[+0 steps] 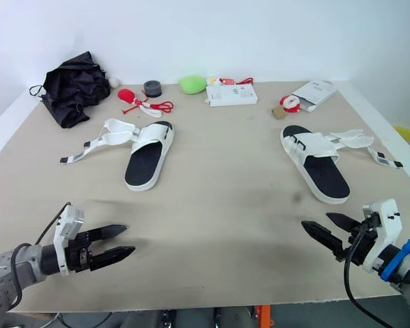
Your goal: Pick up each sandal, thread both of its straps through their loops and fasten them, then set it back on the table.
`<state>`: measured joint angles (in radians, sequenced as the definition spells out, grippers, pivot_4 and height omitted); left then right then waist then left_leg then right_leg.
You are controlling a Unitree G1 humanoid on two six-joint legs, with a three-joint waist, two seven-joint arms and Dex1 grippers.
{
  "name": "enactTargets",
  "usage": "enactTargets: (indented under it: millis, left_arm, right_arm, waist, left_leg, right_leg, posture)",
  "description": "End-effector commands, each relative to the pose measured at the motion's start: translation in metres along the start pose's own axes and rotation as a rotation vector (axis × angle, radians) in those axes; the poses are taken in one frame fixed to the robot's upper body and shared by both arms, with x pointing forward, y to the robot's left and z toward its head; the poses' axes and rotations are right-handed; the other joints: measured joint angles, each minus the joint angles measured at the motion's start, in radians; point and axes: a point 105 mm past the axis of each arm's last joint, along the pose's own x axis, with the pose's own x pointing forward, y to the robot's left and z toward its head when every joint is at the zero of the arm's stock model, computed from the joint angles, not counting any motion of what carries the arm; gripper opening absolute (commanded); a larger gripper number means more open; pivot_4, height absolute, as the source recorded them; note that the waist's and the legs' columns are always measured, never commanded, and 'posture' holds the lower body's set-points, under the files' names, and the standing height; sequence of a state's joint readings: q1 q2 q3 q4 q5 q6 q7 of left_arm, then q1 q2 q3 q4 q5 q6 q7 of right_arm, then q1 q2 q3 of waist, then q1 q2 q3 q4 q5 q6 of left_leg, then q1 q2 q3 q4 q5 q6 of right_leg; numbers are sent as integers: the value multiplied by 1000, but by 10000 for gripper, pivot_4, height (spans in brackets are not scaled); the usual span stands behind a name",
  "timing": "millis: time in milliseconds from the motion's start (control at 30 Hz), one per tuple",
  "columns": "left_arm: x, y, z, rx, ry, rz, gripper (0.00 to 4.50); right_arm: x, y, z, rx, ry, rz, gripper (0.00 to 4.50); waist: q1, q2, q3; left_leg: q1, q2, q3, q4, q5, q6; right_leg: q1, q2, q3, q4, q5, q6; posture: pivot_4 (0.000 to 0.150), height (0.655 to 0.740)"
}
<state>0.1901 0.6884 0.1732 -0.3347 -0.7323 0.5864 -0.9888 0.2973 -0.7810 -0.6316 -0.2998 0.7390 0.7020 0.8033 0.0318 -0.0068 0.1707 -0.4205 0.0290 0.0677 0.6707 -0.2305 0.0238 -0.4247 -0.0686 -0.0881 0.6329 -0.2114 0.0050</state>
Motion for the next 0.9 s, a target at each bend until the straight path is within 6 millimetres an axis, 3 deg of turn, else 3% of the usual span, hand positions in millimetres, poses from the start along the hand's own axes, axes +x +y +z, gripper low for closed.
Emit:
enactTargets:
  millis: [33,600,667,767,900]
  left_arm:
    - [0,1,8,21,-16,15,45000]
    - [23,-18,25,63,23,-168,45000]
    - [29,-20,36,77,-23,-192,45000]
    - [46,-20,69,99,-133,-247,45000]
    - [69,-22,102,163,-214,-332,45000]
  right_arm:
    - [-1,1,6,-26,-8,6,44158]
    - [-10,8,-1,-8,-7,-15,44158]
    - [-8,8,4,-22,-26,-22,44158]
    - [1,-2,22,-52,-99,-85,44158]
    - [18,-27,54,-87,-203,-222,44158]
  waist:
    - [0,0,0]
    - [1,-1,0]
    - [1,-1,0]
    - [2,-1,0]
    - [0,-2,0]
  left_leg:
    - [0,0,0,0,0,0]
    - [0,0,0,0,0,0]
    - [0,0,0,0,0,0]
    - [-1,0,0,2,0,0]
    - [1,-1,1,3,4,1]
  right_leg:
    - [0,0,0,0,0,0]
    - [0,1,0,0,0,0]
    - [0,1,1,0,0,0]
    - [0,1,1,0,1,1]
    - [2,3,1,0,6,3]
  posture:
    - [1500,7400]
    - [1500,7400]
    - [1500,7400]
    - [1500,7400]
    - [1500,7400]
